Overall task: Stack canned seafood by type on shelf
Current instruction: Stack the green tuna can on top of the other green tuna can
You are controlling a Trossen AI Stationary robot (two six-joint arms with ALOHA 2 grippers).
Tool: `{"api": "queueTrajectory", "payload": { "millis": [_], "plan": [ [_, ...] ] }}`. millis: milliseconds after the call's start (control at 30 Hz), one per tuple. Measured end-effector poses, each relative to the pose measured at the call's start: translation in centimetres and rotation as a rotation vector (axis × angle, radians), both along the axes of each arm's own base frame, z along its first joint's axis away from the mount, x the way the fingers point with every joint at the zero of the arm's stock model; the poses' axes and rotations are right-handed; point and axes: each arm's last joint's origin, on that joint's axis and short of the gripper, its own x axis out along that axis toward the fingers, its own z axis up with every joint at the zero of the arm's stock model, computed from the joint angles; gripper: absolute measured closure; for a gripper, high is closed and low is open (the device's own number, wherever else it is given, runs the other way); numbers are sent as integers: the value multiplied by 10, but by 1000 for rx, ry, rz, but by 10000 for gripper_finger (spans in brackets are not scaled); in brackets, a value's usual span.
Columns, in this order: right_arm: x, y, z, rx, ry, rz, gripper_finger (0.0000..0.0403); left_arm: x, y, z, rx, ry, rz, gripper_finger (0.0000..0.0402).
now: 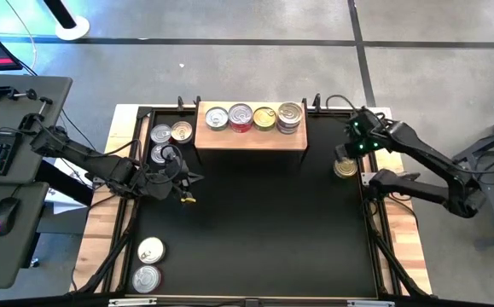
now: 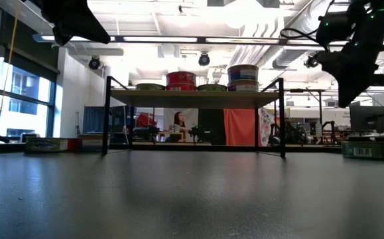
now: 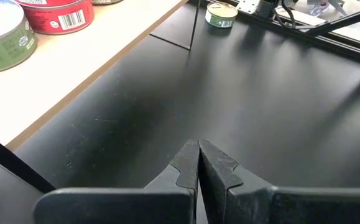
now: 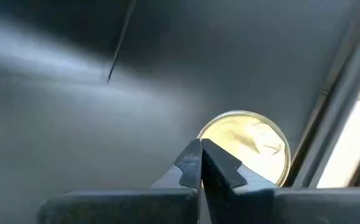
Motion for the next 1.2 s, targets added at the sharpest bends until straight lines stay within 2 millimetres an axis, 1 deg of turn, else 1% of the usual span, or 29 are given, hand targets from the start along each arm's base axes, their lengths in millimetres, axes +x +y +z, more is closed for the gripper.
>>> {"api": "queueTrajectory", "payload": {
  "millis": [133, 167, 333, 533, 667, 800, 900, 1100, 1133, 1167, 1200],
  "plan": [
    [2, 10, -5, 31, 101, 328, 403, 0, 0, 0, -16, -7, 11, 402],
    [3, 12, -7, 46, 130, 371, 403, 0, 0, 0, -19, -8, 12, 401],
    [12, 9, -14, 53, 214, 395, 403, 0, 0, 0, -19, -10, 14, 401],
    [31, 8, -28, 124, 291, 487, 403, 1, 0, 1, -23, -23, 16, 401],
    [42, 13, -32, 101, 319, 542, 403, 2, 0, 2, -28, -36, 16, 401],
    [44, 17, -33, 48, 381, 542, 403, 2, 0, 2, -28, -37, 16, 401],
    [48, 23, -32, 31, 375, 597, 403, 2, 0, 2, -28, -37, 16, 401],
    [62, 44, -32, -33, 348, 755, 403, 2, 0, 2, -28, -36, 15, 402],
    [63, 46, -33, -30, 351, 760, 403, 2, 0, 2, -28, -36, 15, 401],
    [64, 48, -34, -21, 351, 727, 403, 2, 0, 2, -25, -35, 13, 401],
    [65, 47, -35, -3, 351, 643, 403, 2, 0, 2, -19, -32, 10, 402]
  ]
}}
